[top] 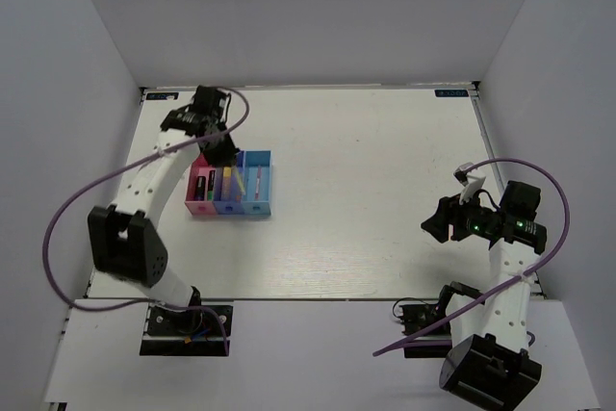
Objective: Sort the stationery into containers
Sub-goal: Pick up the pen from the corner of the board, then place the pen in the storage box.
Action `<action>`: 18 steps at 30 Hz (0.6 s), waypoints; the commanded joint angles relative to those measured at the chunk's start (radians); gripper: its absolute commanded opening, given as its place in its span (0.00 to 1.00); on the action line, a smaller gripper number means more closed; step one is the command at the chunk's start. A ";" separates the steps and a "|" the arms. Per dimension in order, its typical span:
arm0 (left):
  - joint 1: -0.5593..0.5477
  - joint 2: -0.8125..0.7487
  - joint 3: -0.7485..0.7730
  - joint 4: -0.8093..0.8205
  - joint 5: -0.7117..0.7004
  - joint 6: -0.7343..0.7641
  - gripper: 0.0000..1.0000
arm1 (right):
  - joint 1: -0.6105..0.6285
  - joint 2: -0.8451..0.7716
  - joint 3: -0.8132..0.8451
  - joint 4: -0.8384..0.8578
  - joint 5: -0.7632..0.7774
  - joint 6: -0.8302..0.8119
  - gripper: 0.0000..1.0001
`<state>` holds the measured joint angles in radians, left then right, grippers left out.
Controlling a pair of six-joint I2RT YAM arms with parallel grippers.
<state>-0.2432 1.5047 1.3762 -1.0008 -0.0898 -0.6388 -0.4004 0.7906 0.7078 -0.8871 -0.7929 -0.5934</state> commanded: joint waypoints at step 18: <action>-0.131 0.436 0.348 0.044 -0.068 0.332 0.16 | -0.009 0.004 -0.013 0.057 -0.023 0.043 0.68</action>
<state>-0.3599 1.9945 1.7592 -0.9668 -0.1341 -0.3408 -0.4038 0.7937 0.7029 -0.8577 -0.7956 -0.5621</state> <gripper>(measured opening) 0.200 0.677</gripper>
